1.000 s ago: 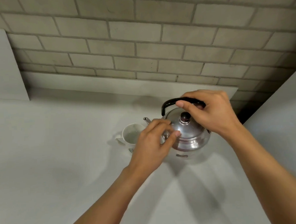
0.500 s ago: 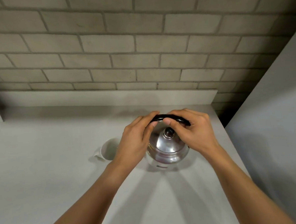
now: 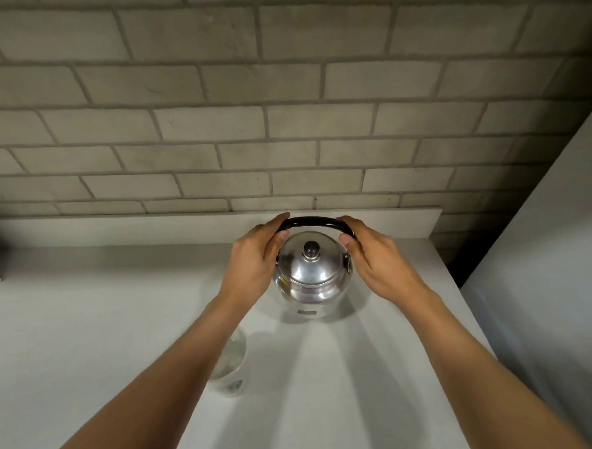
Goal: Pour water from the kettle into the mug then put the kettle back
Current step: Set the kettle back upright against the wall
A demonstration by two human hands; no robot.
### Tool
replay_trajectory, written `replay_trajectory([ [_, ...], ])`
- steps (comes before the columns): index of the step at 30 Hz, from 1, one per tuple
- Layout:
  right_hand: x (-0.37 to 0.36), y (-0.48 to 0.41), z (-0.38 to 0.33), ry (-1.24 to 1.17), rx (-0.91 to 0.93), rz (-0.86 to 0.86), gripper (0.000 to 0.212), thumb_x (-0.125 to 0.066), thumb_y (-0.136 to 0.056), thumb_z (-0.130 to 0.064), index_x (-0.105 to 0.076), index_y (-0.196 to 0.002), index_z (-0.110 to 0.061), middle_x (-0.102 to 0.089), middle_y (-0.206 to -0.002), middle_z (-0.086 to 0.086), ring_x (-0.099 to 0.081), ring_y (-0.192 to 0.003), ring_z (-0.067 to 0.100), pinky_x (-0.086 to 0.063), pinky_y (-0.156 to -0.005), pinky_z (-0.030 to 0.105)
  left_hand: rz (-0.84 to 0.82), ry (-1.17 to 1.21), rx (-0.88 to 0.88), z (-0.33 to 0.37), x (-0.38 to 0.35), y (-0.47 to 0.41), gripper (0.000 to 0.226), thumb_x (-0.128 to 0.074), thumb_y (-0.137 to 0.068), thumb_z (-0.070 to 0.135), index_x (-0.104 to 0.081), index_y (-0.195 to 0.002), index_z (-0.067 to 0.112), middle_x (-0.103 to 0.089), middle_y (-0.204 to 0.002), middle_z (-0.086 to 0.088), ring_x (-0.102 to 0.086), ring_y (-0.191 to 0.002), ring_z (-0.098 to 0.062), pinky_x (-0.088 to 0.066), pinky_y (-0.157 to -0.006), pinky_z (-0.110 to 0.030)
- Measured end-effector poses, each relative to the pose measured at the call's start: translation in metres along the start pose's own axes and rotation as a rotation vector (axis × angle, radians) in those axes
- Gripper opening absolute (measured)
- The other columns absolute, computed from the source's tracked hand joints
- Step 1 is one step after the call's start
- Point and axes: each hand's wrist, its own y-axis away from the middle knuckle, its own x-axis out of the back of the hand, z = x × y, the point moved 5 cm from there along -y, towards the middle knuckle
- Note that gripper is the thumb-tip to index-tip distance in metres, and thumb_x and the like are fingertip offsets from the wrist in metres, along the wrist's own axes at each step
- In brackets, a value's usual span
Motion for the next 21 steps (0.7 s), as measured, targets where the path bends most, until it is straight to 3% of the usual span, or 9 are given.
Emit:
replay_trajectory([
  [2,-0.006,-0.009,0.008,0.004,-0.008,-0.031,0.027,-0.034,-0.109,-0.046,-0.047,-0.131,-0.042,-0.075,-0.104,0.002,-0.069,-0.09,0.023,-0.056,-0.077,0.035,-0.024,0.045,0.059,-0.012,-0.007,-0.005,0.036,-0.054,-0.109,0.018,-0.061,-0.144,0.019,-0.076,-0.103,-0.012,-0.074,-0.098,-0.029,-0.056,-0.092,-0.039],
  [4,-0.014,-0.027,0.022,-0.008,-0.053,-0.071,0.022,-0.035,-0.108,-0.047,-0.047,-0.125,-0.044,-0.075,-0.1,0.005,-0.067,-0.083,0.021,-0.052,-0.072,0.022,-0.031,0.079,0.095,-0.025,-0.016,-0.018,0.037,-0.054,-0.109,0.016,-0.06,-0.145,0.017,-0.075,-0.105,-0.013,-0.073,-0.1,-0.031,-0.056,-0.093,-0.045],
  [7,-0.025,-0.045,0.04,-0.035,-0.113,-0.132,0.021,-0.035,-0.108,-0.048,-0.048,-0.123,-0.044,-0.075,-0.1,0.004,-0.068,-0.082,0.017,-0.048,-0.072,0.014,-0.051,0.091,0.134,-0.041,-0.029,-0.032,0.037,-0.053,-0.109,0.017,-0.059,-0.146,0.016,-0.074,-0.115,-0.013,-0.072,-0.107,-0.031,-0.054,-0.1,-0.045],
  [10,-0.034,-0.055,0.053,-0.045,-0.142,-0.152,0.018,-0.035,-0.109,-0.046,-0.049,-0.121,-0.043,-0.072,-0.092,-0.004,-0.066,-0.081,0.003,-0.047,-0.067,0.016,-0.092,0.093,0.166,-0.054,-0.039,-0.042,0.038,-0.052,-0.11,0.021,-0.058,-0.147,0.019,-0.072,-0.126,-0.011,-0.069,-0.116,-0.028,-0.051,-0.106,-0.039],
  [14,-0.043,-0.062,0.066,-0.062,-0.172,-0.159,0.019,-0.037,-0.111,-0.042,-0.05,-0.123,-0.038,-0.069,-0.087,-0.003,-0.065,-0.077,0.008,-0.049,-0.069,0.025,-0.102,0.077,0.14,-0.062,-0.047,-0.053,0.035,-0.053,-0.11,0.019,-0.061,-0.143,0.017,-0.071,-0.131,-0.007,-0.066,-0.119,-0.024,-0.046,-0.099,-0.021],
  [17,-0.049,-0.068,0.072,-0.063,-0.166,-0.157,0.024,-0.039,-0.112,-0.036,-0.052,-0.132,-0.031,-0.066,-0.085,-0.008,-0.063,-0.079,0.006,-0.049,-0.069,0.028,-0.114,0.084,0.141,-0.068,-0.053,-0.058,0.032,-0.052,-0.11,0.019,-0.062,-0.14,0.017,-0.071,-0.129,-0.005,-0.067,-0.116,-0.026,-0.051,-0.099,-0.03],
  [21,-0.054,-0.075,0.078,-0.033,-0.14,-0.149,0.033,-0.042,-0.112,-0.026,-0.051,-0.144,-0.026,-0.057,-0.086,-0.023,-0.058,-0.076,0.0,-0.04,-0.065,0.005,-0.112,0.077,0.161,-0.078,-0.058,-0.064,0.032,-0.05,-0.11,0.021,-0.061,-0.139,0.019,-0.07,-0.13,-0.004,-0.067,-0.115,-0.028,-0.054,-0.101,-0.044],
])
